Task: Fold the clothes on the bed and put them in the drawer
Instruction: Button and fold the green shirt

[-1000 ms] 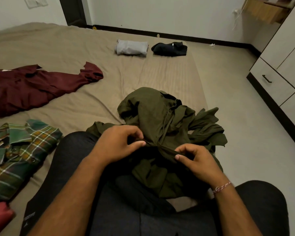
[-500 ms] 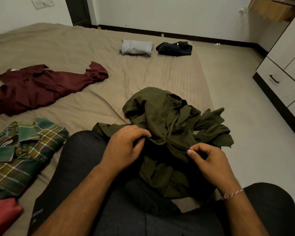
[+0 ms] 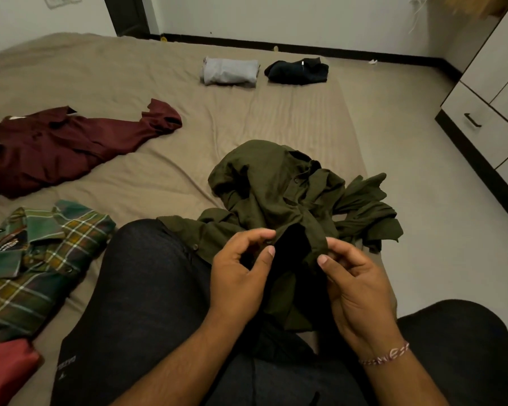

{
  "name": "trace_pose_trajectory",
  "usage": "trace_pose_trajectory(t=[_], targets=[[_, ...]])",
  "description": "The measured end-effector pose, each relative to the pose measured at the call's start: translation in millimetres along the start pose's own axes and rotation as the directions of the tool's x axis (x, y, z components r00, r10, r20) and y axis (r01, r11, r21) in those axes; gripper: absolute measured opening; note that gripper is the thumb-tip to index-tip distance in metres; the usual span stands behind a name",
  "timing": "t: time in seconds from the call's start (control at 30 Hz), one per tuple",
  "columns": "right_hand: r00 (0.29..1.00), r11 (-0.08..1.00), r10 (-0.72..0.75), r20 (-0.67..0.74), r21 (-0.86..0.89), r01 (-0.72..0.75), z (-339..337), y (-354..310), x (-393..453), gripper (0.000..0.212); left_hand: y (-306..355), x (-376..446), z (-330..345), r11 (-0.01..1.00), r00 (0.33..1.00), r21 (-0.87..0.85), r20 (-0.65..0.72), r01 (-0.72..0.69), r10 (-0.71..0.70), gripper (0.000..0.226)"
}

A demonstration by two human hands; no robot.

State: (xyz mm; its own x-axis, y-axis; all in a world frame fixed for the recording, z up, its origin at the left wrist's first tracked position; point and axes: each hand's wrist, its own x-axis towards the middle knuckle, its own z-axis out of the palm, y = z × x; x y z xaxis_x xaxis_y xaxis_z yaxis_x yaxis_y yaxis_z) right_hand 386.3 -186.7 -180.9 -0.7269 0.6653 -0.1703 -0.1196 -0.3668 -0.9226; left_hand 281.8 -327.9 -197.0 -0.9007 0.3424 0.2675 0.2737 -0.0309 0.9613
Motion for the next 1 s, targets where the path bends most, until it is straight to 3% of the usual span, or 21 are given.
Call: trace_pose_trajectory(t=[0.1,0.23,0.4,0.63,1.0], targets=[[0.996,0.996,-0.082,-0.045,-0.041,0.081,8,6,0,0.042,-1,-4,6,0.996,0.994,0.019,0.065,-0.092,0.091,0.026],[0.981,0.971,-0.185,-0.063,-0.166,0.173,13,10,-5,0.02,-3,-9,7,0.993,0.983,-0.009,0.14,-0.12,0.12,0.023],[0.917,0.877,-0.394,-0.057,-0.321,0.356,17,11,-12,0.024,-4,-10,6,0.983,0.974,0.035,0.146,-0.182,0.175,0.026],[0.969,0.968,-0.24,-0.062,-0.091,0.234,16,10,-11,0.038,-2,-8,4,0.977,0.974,0.029,0.092,-0.211,0.208,0.019],[0.954,0.922,-0.296,0.054,-0.245,0.3,21,14,-14,0.045,-5,-9,2,0.965,0.961,0.059,0.132,-0.254,0.245,0.023]])
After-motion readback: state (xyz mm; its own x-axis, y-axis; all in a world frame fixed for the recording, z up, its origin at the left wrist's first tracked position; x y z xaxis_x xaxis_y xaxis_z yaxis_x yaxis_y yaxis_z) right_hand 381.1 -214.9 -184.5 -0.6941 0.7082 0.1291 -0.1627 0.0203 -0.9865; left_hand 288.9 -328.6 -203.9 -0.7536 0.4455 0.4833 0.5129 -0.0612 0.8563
